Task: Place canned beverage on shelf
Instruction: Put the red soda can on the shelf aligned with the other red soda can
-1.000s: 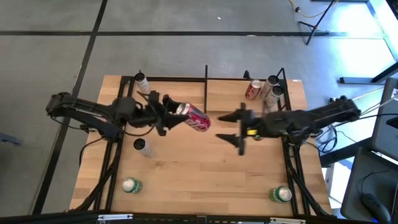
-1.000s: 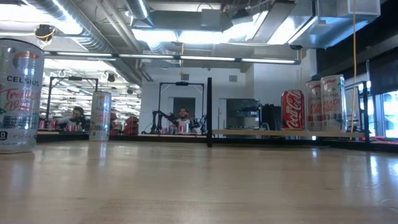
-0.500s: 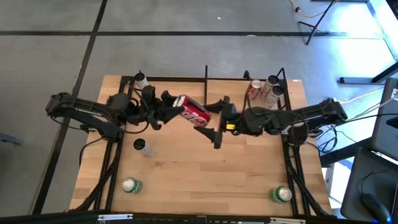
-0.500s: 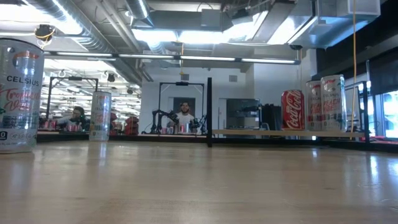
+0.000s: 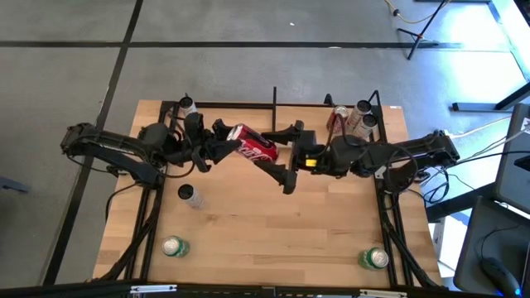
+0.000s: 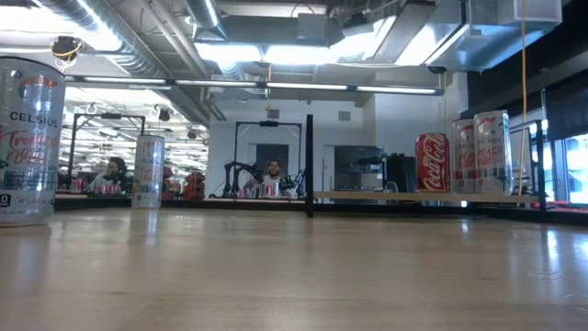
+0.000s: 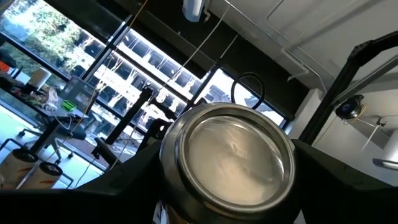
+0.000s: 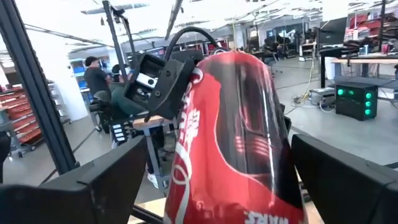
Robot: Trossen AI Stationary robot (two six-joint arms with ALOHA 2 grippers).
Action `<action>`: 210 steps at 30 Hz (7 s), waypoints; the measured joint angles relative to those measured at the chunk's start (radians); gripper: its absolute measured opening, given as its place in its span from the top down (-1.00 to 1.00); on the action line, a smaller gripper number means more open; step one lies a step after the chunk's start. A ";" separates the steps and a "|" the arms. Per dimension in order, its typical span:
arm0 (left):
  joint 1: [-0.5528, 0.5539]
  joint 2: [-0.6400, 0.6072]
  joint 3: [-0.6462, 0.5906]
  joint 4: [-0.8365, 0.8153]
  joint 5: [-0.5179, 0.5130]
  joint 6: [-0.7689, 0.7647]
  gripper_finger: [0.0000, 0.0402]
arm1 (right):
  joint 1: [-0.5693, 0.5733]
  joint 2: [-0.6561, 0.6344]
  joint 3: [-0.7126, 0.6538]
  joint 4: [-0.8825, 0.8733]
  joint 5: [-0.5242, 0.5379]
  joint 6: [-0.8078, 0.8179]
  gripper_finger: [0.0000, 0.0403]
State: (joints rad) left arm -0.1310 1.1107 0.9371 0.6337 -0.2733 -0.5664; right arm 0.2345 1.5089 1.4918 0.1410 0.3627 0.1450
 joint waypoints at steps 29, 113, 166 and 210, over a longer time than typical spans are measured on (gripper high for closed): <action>0.009 0.000 0.000 0.126 0.027 0.062 -0.35 | -0.013 -0.001 0.000 0.045 0.017 -0.047 -0.58; -0.008 -0.070 0.001 -0.917 -0.003 0.001 -0.96 | -0.032 0.341 -0.013 -1.470 -0.530 0.113 -0.63; -0.008 -0.070 0.000 -0.909 -0.025 -0.086 -0.96 | 0.485 -0.293 -0.859 -0.504 0.416 0.816 -0.94; -0.006 -0.070 0.000 -0.910 -0.034 0.026 -0.96 | -0.234 -0.545 -0.758 -0.870 0.331 0.462 -0.34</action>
State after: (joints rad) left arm -0.1375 1.0405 0.9371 -0.2760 -0.3074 -0.5404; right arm 0.0003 0.9638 0.7334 -0.7289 0.6941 0.6074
